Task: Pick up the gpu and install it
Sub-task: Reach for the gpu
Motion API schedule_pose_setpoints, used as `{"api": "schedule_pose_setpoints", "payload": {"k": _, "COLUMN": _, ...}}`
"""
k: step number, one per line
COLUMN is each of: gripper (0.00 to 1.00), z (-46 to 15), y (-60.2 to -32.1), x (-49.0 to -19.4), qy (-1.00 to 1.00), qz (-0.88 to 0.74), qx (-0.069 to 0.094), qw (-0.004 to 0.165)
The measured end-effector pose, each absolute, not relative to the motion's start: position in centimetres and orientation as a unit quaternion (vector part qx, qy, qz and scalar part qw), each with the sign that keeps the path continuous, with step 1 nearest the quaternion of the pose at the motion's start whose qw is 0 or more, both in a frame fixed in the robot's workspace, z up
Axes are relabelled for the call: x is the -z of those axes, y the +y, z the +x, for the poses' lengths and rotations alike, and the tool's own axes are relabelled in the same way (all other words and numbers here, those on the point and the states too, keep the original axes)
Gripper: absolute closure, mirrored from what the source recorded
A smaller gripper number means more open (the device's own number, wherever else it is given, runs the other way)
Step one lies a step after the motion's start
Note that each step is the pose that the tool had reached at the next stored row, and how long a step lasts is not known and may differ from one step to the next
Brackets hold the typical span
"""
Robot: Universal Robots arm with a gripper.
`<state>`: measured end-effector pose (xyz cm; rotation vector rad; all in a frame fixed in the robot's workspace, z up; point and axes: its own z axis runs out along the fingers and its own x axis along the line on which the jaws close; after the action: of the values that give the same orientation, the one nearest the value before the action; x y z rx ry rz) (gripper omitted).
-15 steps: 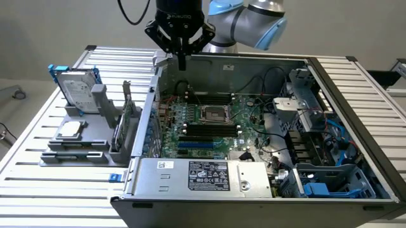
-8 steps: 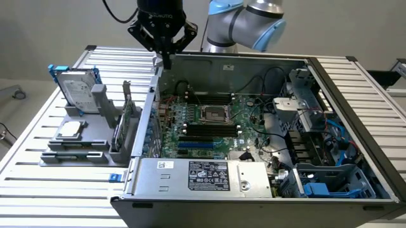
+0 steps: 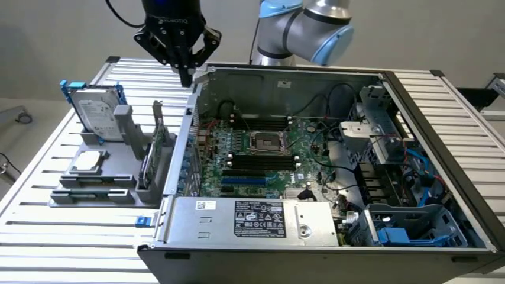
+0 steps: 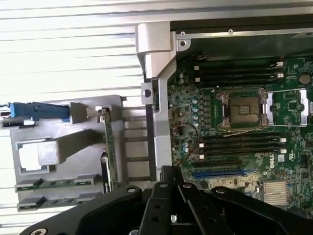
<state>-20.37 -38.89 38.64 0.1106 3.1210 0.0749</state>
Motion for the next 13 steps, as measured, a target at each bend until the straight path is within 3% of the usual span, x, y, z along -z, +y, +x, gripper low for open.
{"api": "schedule_pose_setpoints", "payload": {"k": 13, "gripper": 0.89, "z": -26.1, "y": -39.0, "x": -37.0, "qy": 0.999, "qz": 0.036, "qx": -0.024, "qw": 0.005}}
